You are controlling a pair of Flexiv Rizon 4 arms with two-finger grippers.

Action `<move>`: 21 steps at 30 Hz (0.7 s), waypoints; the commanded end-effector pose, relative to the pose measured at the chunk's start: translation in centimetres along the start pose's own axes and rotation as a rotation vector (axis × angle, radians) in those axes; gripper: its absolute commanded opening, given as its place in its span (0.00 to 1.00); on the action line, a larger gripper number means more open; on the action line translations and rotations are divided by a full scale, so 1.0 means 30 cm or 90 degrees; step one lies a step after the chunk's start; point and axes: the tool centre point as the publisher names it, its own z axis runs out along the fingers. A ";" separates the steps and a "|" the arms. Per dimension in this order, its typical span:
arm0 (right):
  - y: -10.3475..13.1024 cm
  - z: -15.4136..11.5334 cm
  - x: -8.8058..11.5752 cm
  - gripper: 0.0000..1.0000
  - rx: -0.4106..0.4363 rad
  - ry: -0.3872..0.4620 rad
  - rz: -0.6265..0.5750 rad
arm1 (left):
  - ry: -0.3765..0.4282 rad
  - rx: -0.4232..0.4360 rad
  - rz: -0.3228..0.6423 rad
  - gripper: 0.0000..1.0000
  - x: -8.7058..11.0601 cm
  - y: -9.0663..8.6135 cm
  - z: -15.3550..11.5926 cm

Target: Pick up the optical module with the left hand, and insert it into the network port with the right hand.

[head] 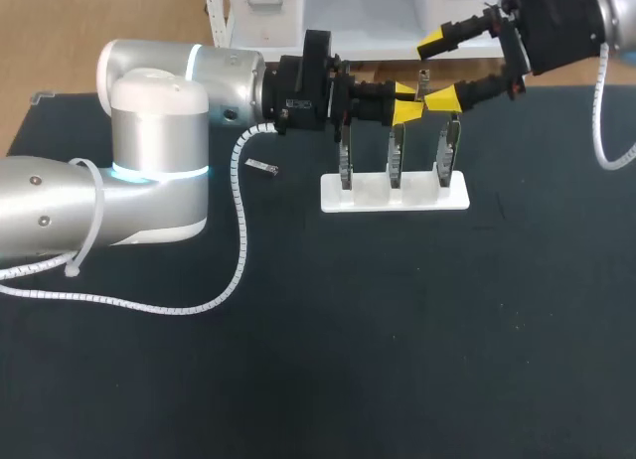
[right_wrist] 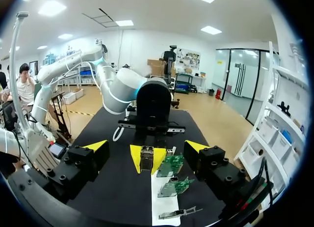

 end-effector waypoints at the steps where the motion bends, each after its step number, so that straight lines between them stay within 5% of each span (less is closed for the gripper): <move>1: -0.036 0.011 0.011 1.00 -0.012 -0.003 0.003 | 0.001 0.003 0.000 0.00 0.001 0.006 0.000; 21: -0.051 0.030 0.008 1.00 -0.028 -0.021 0.004 | 0.001 0.003 0.000 0.00 0.001 0.006 0.000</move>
